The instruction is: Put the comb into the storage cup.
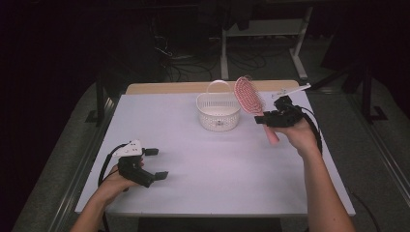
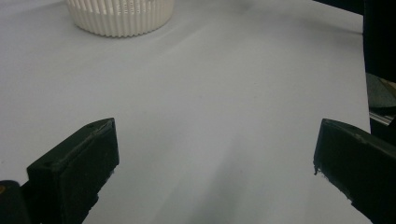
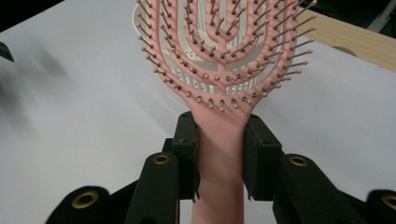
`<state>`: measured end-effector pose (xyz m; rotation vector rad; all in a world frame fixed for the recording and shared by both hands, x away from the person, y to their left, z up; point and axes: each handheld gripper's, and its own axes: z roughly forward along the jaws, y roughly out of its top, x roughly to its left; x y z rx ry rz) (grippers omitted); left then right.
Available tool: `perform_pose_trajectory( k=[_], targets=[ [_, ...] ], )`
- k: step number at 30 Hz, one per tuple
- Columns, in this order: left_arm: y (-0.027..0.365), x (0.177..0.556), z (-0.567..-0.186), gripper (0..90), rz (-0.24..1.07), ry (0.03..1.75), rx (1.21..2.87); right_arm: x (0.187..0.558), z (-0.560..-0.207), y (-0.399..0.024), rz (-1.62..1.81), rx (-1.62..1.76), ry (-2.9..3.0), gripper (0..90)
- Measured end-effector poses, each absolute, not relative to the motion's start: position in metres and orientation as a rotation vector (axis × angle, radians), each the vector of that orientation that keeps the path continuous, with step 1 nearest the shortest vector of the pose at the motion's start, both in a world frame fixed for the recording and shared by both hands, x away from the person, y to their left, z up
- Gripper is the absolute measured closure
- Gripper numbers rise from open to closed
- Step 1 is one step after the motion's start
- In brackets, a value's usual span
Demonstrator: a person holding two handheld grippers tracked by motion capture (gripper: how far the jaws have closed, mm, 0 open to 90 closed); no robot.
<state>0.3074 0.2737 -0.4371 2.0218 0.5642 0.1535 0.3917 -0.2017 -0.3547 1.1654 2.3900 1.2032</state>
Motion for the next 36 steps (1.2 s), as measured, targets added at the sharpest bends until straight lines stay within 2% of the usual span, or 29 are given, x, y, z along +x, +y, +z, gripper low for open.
perform_pose_trajectory(
  k=[36],
  targets=[
    [0.273, 0.307, -0.435, 0.2, 0.156, 0.562, 2.009, 0.430, -0.322, -0.180, 1.387, 1.071, 2.246, 68.6]
  ],
)
